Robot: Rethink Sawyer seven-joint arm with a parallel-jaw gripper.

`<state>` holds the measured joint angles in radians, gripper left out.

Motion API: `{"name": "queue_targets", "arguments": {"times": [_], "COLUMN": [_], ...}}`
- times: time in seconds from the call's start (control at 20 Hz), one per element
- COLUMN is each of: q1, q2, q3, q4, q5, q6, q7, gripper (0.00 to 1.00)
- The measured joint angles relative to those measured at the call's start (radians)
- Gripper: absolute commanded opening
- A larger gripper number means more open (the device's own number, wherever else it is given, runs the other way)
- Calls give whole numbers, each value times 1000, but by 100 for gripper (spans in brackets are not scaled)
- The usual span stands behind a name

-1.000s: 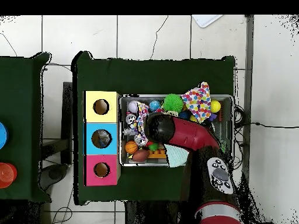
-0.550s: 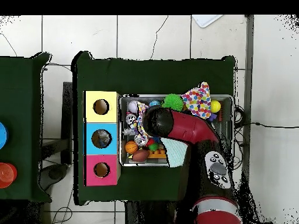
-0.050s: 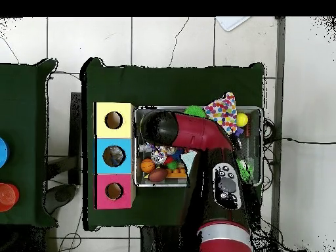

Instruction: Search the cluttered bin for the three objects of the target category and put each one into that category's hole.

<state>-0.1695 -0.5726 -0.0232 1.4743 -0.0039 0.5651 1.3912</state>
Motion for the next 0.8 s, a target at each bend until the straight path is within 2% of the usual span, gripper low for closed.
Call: {"name": "queue_targets", "arguments": {"times": [0.25, 0.8], "q1": [7, -11], "q2": [-5, 36], "q3": [2, -12], "q4": [-20, -12], "q5": [6, 8], "q6": [14, -12], "q7": [0, 0], "gripper": [100, 100]}}
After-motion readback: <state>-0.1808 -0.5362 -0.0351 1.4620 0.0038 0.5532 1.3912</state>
